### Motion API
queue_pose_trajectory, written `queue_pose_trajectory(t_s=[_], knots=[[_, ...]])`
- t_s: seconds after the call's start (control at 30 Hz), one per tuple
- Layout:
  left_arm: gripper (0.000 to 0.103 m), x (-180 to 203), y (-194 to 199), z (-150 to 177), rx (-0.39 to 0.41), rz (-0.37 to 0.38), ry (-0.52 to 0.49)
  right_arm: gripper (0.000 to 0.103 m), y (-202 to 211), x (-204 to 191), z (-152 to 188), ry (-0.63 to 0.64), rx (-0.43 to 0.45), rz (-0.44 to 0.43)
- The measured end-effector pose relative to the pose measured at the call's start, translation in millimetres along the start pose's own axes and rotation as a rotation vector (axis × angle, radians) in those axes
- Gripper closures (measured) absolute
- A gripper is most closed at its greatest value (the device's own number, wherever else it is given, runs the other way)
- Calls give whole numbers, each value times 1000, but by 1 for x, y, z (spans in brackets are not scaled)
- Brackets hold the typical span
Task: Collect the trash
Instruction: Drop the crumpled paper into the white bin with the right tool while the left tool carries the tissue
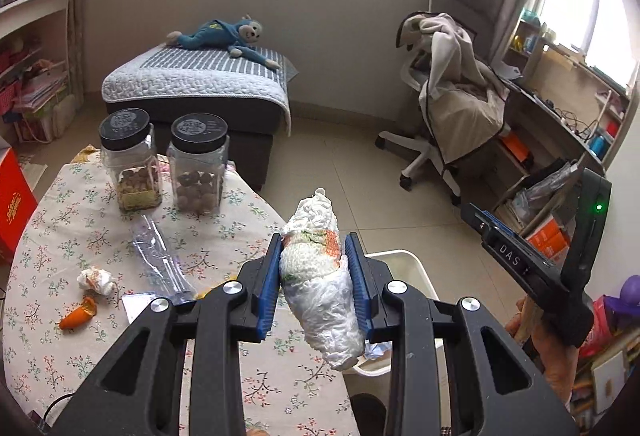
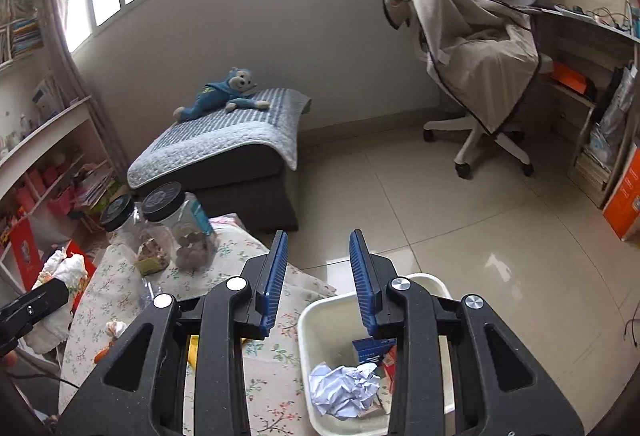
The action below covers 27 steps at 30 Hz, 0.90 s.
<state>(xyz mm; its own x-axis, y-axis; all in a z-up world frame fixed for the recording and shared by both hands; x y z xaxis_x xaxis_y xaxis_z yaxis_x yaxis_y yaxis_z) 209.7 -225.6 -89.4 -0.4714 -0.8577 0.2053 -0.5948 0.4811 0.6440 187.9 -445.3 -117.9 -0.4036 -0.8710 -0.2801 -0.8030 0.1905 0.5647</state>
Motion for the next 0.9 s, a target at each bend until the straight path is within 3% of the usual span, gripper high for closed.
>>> queue_pose_trajectory(t_s=[0.07, 0.2, 0.5, 0.57, 0.6, 0.63, 0.7, 0.8, 0.9], knots=[[71, 17, -12, 4, -31, 28, -15, 34, 6, 26, -2, -62, 22, 47], [71, 57, -37, 10, -78, 75, -56, 6, 20, 71, -9, -160, 75, 144], [70, 136, -86, 8, -133, 146, -124, 7, 37, 147, -9, -260, 109, 343], [61, 145, -100, 7, -159, 151, -121, 7, 41, 157, -9, -260, 120, 379], [48, 147, -106, 8, -170, 152, -118, 7, 43, 161, -9, -261, 126, 394], [36, 148, -112, 8, -177, 141, -113, 7, 44, 164, -9, -262, 130, 405], [27, 147, -119, 7, -176, 105, -101, 7, 45, 168, -9, -270, 130, 421], [22, 142, -121, 7, -160, 51, -102, 7, 43, 168, -5, -285, 112, 425], [14, 128, -112, 1, -71, -107, -147, 7, 36, 161, -4, -264, 87, 451]])
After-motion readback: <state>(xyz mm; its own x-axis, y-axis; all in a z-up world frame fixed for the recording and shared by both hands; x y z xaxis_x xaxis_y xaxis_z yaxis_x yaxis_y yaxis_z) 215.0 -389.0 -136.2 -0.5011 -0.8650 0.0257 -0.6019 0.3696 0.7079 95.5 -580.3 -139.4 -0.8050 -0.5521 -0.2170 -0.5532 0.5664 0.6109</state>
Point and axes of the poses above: each gripper's, at about its wrist camera, not at the fingertips, and y roughly against the way its jaws point, x to its right, z to its underside, the point moved 7 cm from there along -y, roughly the way its jaws point, and after that the axes turned 4 degrees about -y, right-handed, at the moved point
